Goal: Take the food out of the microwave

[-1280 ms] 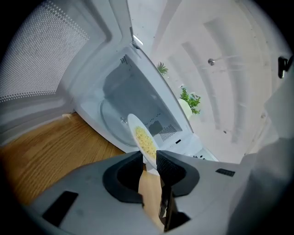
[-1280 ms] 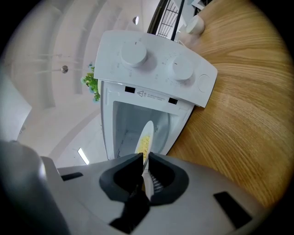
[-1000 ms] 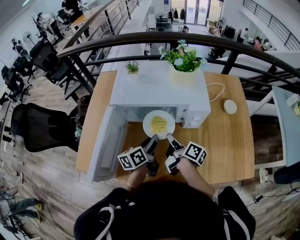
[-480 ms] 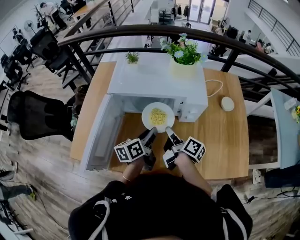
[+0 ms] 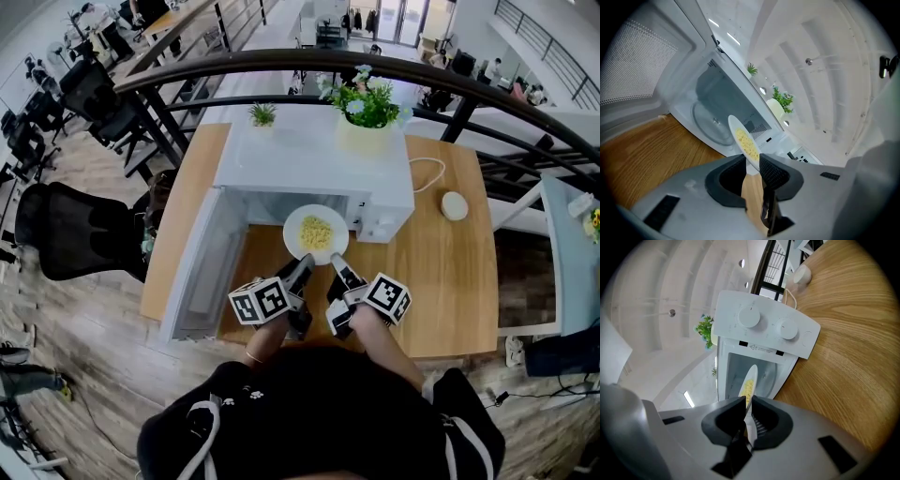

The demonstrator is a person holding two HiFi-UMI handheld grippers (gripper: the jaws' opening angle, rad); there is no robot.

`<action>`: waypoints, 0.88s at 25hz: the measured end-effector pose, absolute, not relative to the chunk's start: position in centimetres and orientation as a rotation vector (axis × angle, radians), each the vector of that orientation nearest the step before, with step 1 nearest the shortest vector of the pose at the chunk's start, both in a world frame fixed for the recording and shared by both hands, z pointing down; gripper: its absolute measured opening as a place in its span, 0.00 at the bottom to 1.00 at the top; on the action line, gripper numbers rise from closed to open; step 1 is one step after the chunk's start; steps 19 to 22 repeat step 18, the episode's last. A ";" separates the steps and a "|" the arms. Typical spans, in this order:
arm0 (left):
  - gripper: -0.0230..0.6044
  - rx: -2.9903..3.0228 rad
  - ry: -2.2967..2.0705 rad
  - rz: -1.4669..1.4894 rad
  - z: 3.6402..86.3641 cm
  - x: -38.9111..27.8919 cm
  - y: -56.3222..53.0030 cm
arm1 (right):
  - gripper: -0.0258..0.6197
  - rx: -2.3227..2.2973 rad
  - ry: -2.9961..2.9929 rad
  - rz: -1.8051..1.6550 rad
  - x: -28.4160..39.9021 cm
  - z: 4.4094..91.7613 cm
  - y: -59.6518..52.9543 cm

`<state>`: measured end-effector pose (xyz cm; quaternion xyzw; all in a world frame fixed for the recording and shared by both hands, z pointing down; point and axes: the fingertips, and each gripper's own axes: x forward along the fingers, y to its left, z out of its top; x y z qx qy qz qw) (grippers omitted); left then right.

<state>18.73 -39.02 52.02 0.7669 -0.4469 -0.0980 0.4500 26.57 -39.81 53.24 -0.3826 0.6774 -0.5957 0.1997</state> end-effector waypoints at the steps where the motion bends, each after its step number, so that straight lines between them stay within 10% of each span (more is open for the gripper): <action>1: 0.18 1.896 -1.108 -0.240 52.1 18.8 -38.9 | 0.10 -1.068 1.893 -1.667 26.6 53.3 -39.7; 22: 0.18 1.883 -1.111 -0.240 52.4 18.8 -39.3 | 0.10 -1.053 1.881 -1.682 26.6 53.6 -40.1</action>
